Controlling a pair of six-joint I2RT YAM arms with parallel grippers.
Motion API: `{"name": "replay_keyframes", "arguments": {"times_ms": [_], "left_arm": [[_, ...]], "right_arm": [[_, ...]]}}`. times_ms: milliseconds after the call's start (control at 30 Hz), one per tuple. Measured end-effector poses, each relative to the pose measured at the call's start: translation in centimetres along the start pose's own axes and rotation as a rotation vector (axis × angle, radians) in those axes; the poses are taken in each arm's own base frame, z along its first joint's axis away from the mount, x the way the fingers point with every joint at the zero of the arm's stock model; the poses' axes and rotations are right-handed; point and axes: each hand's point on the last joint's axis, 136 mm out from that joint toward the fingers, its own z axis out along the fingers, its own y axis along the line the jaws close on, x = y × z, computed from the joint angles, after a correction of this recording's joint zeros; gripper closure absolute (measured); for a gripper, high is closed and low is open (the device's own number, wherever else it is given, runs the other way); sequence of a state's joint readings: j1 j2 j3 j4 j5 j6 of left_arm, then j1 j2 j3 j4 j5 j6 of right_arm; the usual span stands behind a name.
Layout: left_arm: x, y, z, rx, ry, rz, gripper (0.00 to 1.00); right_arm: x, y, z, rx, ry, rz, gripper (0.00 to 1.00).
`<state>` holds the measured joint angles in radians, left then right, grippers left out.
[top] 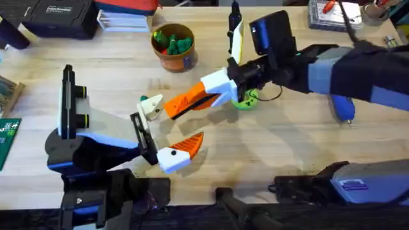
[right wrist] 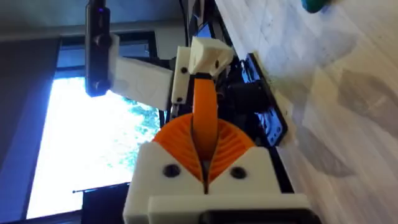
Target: Pick up the gripper from the table and insert it into the empty holder that is missing its gripper. Then pick up a screw, insert it into the mounting hole, and use the screwdriver to tighten it. Finally, clean up the table by picking up the vegetable and placing it into the bucket.
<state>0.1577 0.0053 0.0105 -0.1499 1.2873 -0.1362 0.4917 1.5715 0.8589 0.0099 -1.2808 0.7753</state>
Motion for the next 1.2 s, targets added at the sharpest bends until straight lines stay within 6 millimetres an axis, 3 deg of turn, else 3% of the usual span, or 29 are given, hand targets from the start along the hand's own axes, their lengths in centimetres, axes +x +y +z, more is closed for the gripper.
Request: {"name": "replay_keyframes", "arguments": {"times_ms": [133,433,733,1200], "left_arm": [[0.0,0.0,0.0,-0.001,0.000,0.000,0.015],[-0.1,0.3,0.0,-0.020,-0.004,-0.002,0.015],[-0.2,0.8,-0.1,-0.046,-0.010,0.013,0.015],[-0.5,1.9,-0.3,-0.106,-0.023,-0.008,0.014]], "right_arm": [[-1.2,-0.2,1.0,-0.023,0.001,0.048,0.989],[-1.1,-1.9,2.1,-0.027,0.047,0.226,0.989],[-2.3,-0.1,2.5,-0.072,0.028,0.144,0.989],[-2.9,-1.2,3.5,-0.055,0.006,0.179,0.990]]}}
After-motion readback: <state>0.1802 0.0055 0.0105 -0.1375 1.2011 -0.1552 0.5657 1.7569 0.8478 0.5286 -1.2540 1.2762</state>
